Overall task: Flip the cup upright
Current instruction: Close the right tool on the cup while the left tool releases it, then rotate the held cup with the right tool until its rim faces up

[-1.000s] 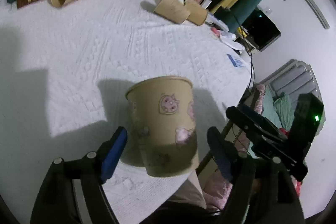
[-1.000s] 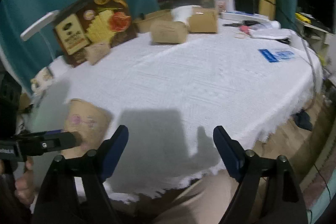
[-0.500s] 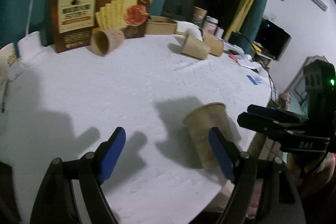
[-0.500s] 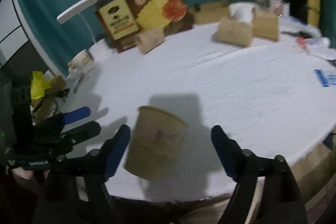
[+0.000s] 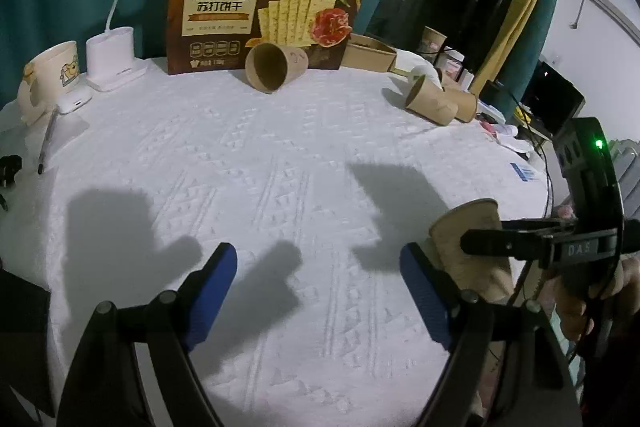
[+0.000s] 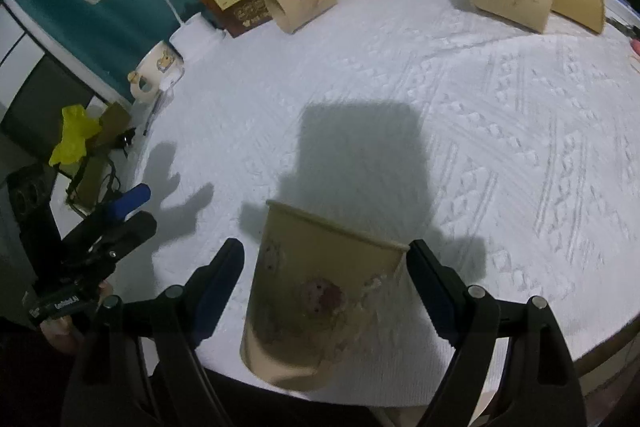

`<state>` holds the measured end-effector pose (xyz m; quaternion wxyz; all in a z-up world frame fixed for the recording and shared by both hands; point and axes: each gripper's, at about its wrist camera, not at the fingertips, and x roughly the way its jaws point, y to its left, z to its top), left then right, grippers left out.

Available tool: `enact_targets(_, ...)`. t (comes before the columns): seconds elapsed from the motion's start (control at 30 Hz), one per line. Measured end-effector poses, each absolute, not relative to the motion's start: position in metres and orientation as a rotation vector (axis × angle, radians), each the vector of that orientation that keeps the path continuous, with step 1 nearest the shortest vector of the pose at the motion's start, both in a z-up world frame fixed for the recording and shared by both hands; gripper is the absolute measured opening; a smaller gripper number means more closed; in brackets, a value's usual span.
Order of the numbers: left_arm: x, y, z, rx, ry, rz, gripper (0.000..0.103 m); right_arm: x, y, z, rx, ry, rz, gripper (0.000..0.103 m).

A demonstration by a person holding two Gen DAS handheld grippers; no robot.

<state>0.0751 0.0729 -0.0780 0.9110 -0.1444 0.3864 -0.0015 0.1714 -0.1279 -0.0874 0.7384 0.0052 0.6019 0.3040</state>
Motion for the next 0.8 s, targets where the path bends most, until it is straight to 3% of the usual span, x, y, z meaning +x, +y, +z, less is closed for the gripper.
enact_targets(0.1,0.076,0.077,-0.081,-0.309,0.801,-0.003,0.084,0.176,-0.124,-0.095,0.006,1.348,0.675,0.081)
enact_targets(0.17,0.076,0.079,-0.083,-0.320,0.803,-0.009,0.084,0.176,-0.119,-0.098,-0.036,1.345,0.670,0.073)
enact_targets(0.3,0.075,0.084,-0.085,-0.347,0.801,-0.019,0.084,0.180,-0.113,-0.092,-0.088,1.308,0.680,0.072)
enact_targets(0.6,0.074,0.097,-0.087,-0.383,0.797,0.011,0.084,0.185,-0.094,-0.068,-0.205,0.880,0.570,0.072)
enact_targets(0.8,0.074,0.105,-0.089,-0.392,0.806,0.044,0.084,0.170,-0.088,-0.080,-0.294,0.735,0.478,0.072)
